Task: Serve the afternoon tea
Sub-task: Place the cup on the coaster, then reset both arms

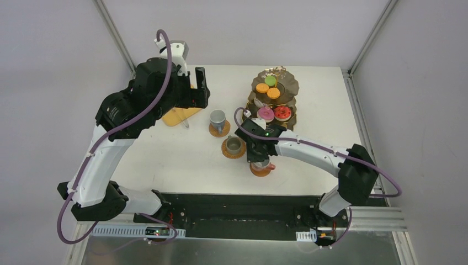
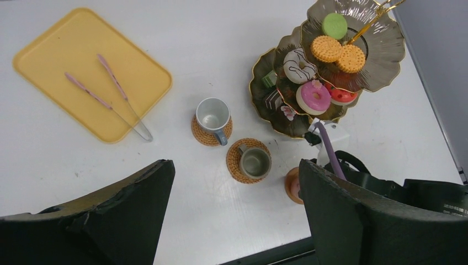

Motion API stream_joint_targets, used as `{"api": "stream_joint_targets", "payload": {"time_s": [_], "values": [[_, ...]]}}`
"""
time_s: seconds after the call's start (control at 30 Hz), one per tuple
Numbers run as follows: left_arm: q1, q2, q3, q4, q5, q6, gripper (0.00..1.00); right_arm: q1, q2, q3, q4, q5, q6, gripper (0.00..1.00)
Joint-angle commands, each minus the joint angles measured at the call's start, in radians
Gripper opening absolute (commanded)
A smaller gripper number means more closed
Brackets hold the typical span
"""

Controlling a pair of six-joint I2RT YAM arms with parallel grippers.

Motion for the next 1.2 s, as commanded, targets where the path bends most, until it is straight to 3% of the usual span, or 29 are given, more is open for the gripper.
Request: {"api": "stream_joint_targets", "payload": {"time_s": [0.0,0.47,0.63,0.77,1.0,1.17], "values": [[0.004,-0.046,0.012,0.004,-0.042,-0.045,0.86,0.014,0.023,0.056,-0.030,0.063,-0.019,0.00],[0.005,-0.064,-0.023,0.021,-0.045,-0.080,0.86,0.035,0.013,0.054,-0.070,0.081,-0.005,0.05],[0.004,-0.064,-0.012,0.015,-0.050,-0.077,0.86,0.039,0.019,0.054,-0.076,0.094,-0.009,0.21],[0.005,-0.054,0.022,0.005,-0.065,-0.063,0.86,0.041,-0.010,0.120,-0.132,0.153,-0.034,0.39],[0.005,-0.053,0.086,0.008,-0.131,-0.025,0.88,0.041,-0.125,0.415,-0.359,0.279,-0.113,0.66],[0.004,-0.104,0.107,0.119,-0.172,0.031,0.90,0.041,-0.290,0.569,-0.323,0.419,-0.233,0.98]]}}
